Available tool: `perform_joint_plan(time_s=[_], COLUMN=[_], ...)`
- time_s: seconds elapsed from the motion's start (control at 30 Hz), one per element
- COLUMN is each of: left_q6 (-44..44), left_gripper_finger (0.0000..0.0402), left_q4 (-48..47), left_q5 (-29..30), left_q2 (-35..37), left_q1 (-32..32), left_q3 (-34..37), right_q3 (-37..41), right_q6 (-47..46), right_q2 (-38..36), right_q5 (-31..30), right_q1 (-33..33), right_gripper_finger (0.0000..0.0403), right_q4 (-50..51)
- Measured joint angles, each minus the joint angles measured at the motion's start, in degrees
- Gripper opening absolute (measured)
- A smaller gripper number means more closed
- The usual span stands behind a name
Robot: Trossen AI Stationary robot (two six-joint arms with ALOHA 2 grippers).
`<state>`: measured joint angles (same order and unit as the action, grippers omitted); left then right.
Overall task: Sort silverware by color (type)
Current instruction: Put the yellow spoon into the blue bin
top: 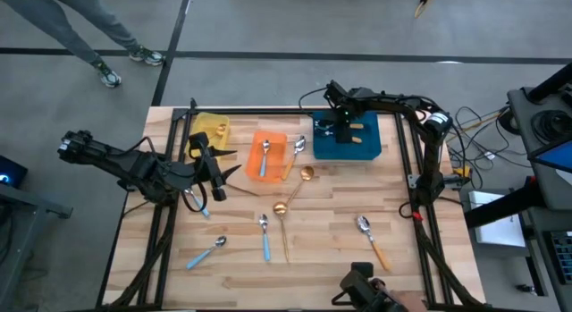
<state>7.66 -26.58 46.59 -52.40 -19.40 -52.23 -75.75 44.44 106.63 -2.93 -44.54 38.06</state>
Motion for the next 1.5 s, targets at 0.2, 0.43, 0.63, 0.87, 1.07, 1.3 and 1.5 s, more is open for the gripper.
perform_joint_plan(time_s=[0.2, 0.43, 0.63, 0.87, 1.07, 1.3, 1.5], left_q6=[0.0, 0.0, 0.0, -0.4, -0.4, -0.4, -0.4], left_gripper_finger=[0.0168, 0.0168, 0.0168, 0.0168, 0.0168, 0.0168, 0.0168], left_q4=[0.0, 0.0, 0.0, -0.2, -0.3, -0.3, -0.3], left_q5=[0.0, 0.0, 0.0, 0.0, 0.0, 0.0, 0.0], left_q2=[0.0, 0.0, 0.0, 0.0, 0.0, 0.0, 0.0], left_q1=[0.0, 0.0, 0.0, 0.0, 0.0, 0.0, 0.0], left_q3=[0.0, 0.0, 0.0, 0.1, 0.1, 0.2, 0.2], right_q3=[0.0, 0.0, -2.2, -3.7, -3.3, -1.1, 0.8], right_q6=[0.0, -2.5, -5.6, -10.3, -12.9, -10.9, -10.8], right_q2=[0.0, 0.0, -0.4, -1.9, -2.3, -1.5, -1.5], right_q5=[0.1, 0.0, -0.1, 4.7, 9.1, 8.8, 6.4], right_q1=[0.0, 0.0, 0.1, 0.7, 0.7, 0.7, 0.7], right_gripper_finger=[0.0060, 0.0084, 0.0082, 0.0087, 0.0098, 0.0100, 0.0100], right_q4=[0.0, 0.0, 2.7, 7.5, 11.3, 10.0, 6.0])
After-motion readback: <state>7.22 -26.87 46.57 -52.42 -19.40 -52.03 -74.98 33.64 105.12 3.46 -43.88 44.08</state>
